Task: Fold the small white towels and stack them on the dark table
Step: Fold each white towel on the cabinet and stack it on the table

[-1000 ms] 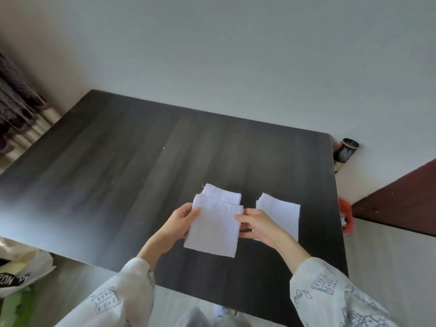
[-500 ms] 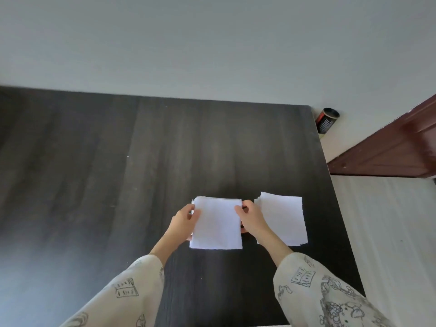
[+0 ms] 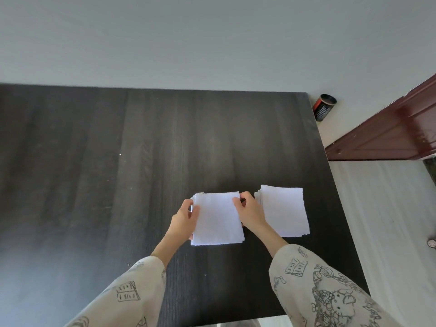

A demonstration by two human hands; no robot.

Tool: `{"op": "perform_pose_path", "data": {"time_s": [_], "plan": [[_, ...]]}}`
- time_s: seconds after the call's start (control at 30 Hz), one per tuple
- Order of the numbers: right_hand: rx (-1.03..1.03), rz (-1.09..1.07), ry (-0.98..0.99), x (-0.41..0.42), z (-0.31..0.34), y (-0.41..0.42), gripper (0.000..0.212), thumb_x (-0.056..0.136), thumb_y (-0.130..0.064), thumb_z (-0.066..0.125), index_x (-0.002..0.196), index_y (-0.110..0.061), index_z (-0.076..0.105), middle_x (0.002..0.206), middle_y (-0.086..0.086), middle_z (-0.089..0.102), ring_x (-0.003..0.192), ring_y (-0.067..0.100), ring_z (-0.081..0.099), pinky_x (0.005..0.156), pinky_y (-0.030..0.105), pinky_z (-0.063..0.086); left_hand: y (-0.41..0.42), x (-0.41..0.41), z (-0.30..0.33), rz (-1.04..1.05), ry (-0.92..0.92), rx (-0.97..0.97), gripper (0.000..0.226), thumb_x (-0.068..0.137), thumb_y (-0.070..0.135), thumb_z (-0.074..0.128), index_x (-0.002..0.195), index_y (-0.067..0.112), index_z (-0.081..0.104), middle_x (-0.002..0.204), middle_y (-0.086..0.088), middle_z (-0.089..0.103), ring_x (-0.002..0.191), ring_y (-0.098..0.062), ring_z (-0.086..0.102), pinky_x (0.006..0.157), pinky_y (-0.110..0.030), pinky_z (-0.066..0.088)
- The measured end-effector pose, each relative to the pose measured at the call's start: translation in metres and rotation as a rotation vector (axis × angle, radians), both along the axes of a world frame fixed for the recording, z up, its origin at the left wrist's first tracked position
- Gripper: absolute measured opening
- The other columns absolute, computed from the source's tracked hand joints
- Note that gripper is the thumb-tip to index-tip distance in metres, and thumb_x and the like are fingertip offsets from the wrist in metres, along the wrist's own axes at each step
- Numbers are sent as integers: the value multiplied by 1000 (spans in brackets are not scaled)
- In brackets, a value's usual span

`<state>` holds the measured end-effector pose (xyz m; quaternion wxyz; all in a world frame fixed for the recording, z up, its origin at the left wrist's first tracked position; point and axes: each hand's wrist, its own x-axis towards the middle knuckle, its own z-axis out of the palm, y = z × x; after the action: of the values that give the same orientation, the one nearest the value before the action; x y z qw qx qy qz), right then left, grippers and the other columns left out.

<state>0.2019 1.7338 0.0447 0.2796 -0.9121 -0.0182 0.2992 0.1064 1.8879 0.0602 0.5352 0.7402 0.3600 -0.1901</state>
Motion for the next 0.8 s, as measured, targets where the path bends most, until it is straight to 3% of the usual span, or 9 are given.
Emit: {"op": "perform_pose_path", "data": {"time_s": [0.17, 0.27, 0.37, 0.43, 0.53, 0.63, 0.8], "plan": [[48, -58, 25, -3, 1, -3, 25, 96, -38, 45, 108, -16, 48, 95, 1, 57, 88, 18, 58, 82, 39, 55, 1, 1, 1, -21, 24, 47, 33, 97, 33, 38, 124, 14, 39, 102, -6, 57, 89, -27, 63, 72, -42, 58], [73, -114, 74, -7, 4, -9, 28, 95, -34, 48, 116, -16, 48, 106, 3, 60, 91, 19, 60, 82, 39, 56, 3, -1, 2, -6, 60, 48, 34, 96, 30, 43, 123, 11, 39, 102, -9, 58, 86, -28, 64, 69, -38, 58], [85, -163, 147, -14, 13, -21, 33, 96, -31, 48, 125, -16, 46, 116, 6, 59, 90, 19, 63, 76, 29, 56, 3, -9, 9, -34, 66, 124, 37, 95, 26, 45, 127, 10, 35, 87, -3, 56, 83, -26, 61, 70, -35, 54], [106, -155, 188, -21, 25, -33, 33, 97, -31, 46, 126, -16, 45, 119, 6, 57, 89, 17, 62, 72, 23, 53, 1, -14, 17, -61, 14, 255, 39, 95, 23, 45, 129, 9, 36, 83, 1, 52, 84, -25, 55, 77, -35, 47], [173, -169, 219, -30, 48, -58, 31, 98, -31, 44, 125, -16, 47, 119, 5, 56, 88, 15, 61, 75, 22, 52, -18, -11, 43, -117, -112, 340, 33, 95, 19, 42, 127, 10, 41, 90, -3, 57, 82, -21, 52, 72, -30, 38], [268, -240, 198, -39, 75, -99, 30, 98, -31, 43, 123, -16, 49, 117, 4, 58, 90, 16, 62, 77, 20, 51, -60, 1, 70, -225, -236, 351, 27, 97, 18, 40, 122, 13, 47, 109, -9, 57, 80, -15, 53, 72, -25, 42], [383, -396, 51, -73, 124, -218, 22, 98, -30, 44, 113, -18, 53, 104, 2, 63, 88, 13, 63, 79, 24, 53, -177, 13, 102, -458, -417, 266, 22, 97, 22, 40, 117, 19, 50, 108, -4, 61, 94, -19, 60, 75, -24, 45]]}}
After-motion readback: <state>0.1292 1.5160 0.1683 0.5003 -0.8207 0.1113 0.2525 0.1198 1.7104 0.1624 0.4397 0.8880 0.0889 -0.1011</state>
